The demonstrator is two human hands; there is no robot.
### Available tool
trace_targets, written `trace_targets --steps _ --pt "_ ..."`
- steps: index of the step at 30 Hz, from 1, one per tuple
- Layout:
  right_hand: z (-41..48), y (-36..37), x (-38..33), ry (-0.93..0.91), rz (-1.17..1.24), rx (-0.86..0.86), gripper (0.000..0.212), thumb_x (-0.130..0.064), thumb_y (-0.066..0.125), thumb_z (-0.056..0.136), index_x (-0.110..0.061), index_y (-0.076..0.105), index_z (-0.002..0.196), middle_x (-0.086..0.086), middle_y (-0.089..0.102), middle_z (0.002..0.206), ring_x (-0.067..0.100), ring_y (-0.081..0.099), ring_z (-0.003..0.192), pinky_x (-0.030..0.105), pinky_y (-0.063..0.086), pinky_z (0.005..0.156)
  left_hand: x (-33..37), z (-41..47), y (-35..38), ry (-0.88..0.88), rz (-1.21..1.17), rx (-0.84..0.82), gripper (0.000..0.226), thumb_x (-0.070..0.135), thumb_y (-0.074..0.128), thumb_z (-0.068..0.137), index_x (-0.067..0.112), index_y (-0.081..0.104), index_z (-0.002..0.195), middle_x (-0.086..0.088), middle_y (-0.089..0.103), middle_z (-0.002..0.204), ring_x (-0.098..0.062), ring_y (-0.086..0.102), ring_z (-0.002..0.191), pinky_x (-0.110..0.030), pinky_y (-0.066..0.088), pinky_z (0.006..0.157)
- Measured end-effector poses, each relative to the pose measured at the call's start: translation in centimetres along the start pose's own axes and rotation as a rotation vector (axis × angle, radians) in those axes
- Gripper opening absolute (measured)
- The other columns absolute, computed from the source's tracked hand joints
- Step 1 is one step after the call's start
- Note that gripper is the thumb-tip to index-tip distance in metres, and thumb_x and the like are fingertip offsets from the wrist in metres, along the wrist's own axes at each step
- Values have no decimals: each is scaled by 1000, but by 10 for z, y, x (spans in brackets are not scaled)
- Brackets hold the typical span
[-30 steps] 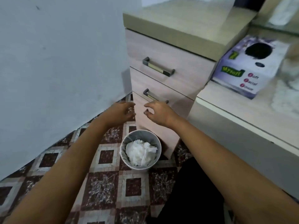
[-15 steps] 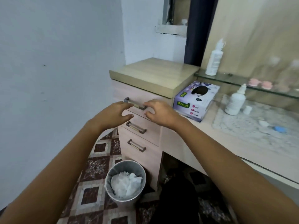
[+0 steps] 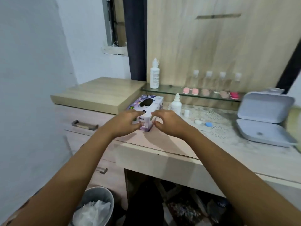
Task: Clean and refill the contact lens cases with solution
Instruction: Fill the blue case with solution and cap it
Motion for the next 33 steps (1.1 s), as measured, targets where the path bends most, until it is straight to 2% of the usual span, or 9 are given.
trace_targets --steps 5,10,13,25,27,31,33 --pt "-36 -21 54 124 -42 19 41 -26 47 95 -13 47 134 5 48 138 21 43 126 29 33 102 54 35 30 123 -7 -35 49 37 53 92 19 44 137 -2 49 135 -18 43 126 -26 33 98" --pt "-66 -31 102 248 -34 17 43 -28 45 96 -15 44 137 2 43 142 18 39 130 30 32 106 99 60 57 209 -69 -72 49 38 50 94 23 41 140 1 43 141 -15 37 130 -28 32 104" --pt "-80 -35 126 309 -38 33 42 -29 47 95 -16 46 135 3 46 140 18 41 128 29 32 105 122 74 76 240 -104 -113 50 37 49 94 23 39 141 -1 42 142 -15 36 130 -26 30 101" --pt "-104 -26 185 449 7 94 42 -24 53 92 -16 51 132 6 52 131 19 47 120 18 30 91 139 111 129 276 -169 -120 49 37 54 91 20 45 136 -1 48 131 -16 44 122 -29 36 101" --pt "-103 -20 190 469 13 105 42 -25 54 90 -16 52 132 9 54 127 23 50 116 20 32 90 138 116 135 279 -152 -127 51 37 54 91 18 44 137 -3 49 131 -18 44 121 -30 36 101" --pt "-100 -10 196 485 5 141 41 -30 55 88 -17 55 127 13 59 115 30 53 107 34 44 90 135 124 143 265 -121 -119 51 39 54 91 17 45 137 -4 51 129 -21 46 120 -36 38 100" --pt "-98 -8 198 496 -16 146 42 -34 54 88 -17 55 127 12 59 114 32 51 107 38 43 91 134 128 145 256 -105 -101 51 41 53 91 18 47 135 -4 53 125 -22 47 118 -38 38 98"
Point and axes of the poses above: each hand's wrist, its own z-axis towards the middle knuckle, its own y-axis out of the palm, x = y × z, the point moved 6 cm from there along z, towards the middle knuckle
